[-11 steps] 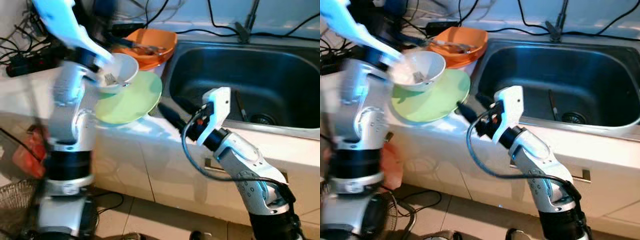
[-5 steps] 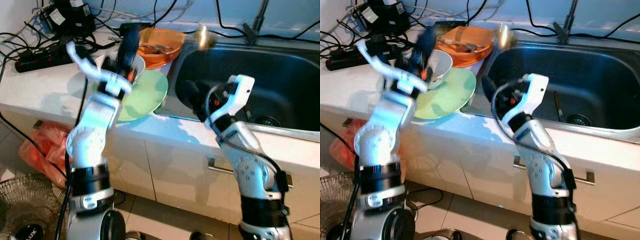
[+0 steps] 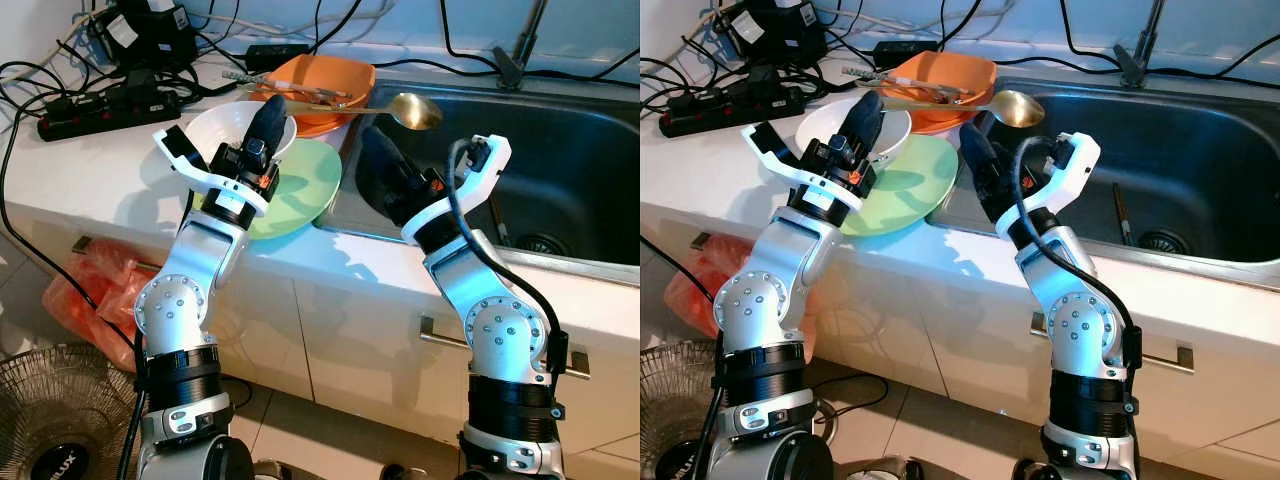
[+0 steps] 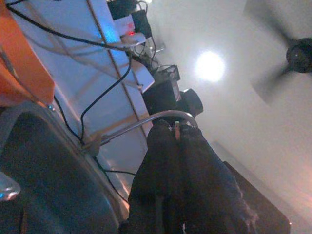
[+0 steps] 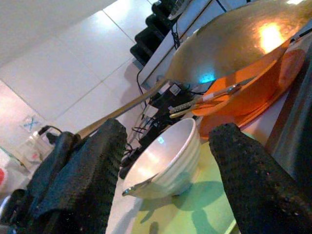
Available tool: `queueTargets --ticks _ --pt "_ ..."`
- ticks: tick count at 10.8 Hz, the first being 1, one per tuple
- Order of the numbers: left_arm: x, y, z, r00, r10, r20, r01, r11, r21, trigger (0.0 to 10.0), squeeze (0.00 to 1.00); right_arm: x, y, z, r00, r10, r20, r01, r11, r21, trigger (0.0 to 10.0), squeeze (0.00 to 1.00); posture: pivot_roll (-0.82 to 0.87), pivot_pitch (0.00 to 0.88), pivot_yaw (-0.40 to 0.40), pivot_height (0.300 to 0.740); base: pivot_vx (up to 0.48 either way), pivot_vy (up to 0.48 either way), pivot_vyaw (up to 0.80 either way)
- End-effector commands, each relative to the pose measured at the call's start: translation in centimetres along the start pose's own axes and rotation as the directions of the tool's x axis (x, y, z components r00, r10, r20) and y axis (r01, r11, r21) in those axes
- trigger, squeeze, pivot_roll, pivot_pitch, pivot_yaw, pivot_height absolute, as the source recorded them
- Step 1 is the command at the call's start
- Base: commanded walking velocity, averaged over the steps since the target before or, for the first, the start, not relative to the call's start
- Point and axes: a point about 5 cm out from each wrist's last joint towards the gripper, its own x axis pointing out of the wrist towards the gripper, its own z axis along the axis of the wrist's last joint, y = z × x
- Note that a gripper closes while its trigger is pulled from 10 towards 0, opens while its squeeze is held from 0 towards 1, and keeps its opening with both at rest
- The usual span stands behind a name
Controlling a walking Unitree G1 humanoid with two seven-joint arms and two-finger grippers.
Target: Kitchen organization
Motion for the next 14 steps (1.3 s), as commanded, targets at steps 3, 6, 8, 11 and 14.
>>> queueTargets --ticks 3,6,8,11,14 --pt "-0.3 0.4 -1.1 0.999 0.015 -0.034 -0.017 0.999 -0.048 0.0 0.0 0.9 0.9 0.2 0.999 0.042 0.011 -0.043 0.996 0.073 10.0 0.0 0.09 0.059 0.094 0.74 0.0 0.0 0.0" --pt "-0.6 0.4 -1.9 0.998 0.014 -0.065 -0.019 0.997 -0.074 0.0 0.0 1.4 1.1 0.2 0.998 0.056 0.026 -0.059 0.993 0.104 10.0 0.0 0.09 0.061 0.097 0.74 0.0 0.0 0.0" --pt "-0.7 0.3 -2.6 0.996 0.006 -0.088 -0.014 0.996 -0.091 0.0 0.0 1.8 1.2 0.5 0.997 0.058 0.058 -0.064 0.991 0.12 0.0 0.0 0.09 0.061 0.099 0.74 0.0 0.0 0.0" --pt "-0.7 0.4 -2.6 0.996 0.016 -0.088 -0.024 0.996 -0.089 0.0 0.0 1.8 1.0 0.8 0.996 0.046 0.073 -0.055 0.991 0.125 0.0 0.0 0.09 0.061 0.101 0.74 0.0 0.0 0.0" --pt "-0.6 0.7 -2.5 0.996 0.031 -0.085 -0.038 0.996 -0.083 0.0 0.0 1.9 0.8 1.0 0.996 0.03 0.083 -0.041 0.992 0.124 0.0 0.0 0.08 0.059 0.101 0.74 0.0 0.0 0.0"
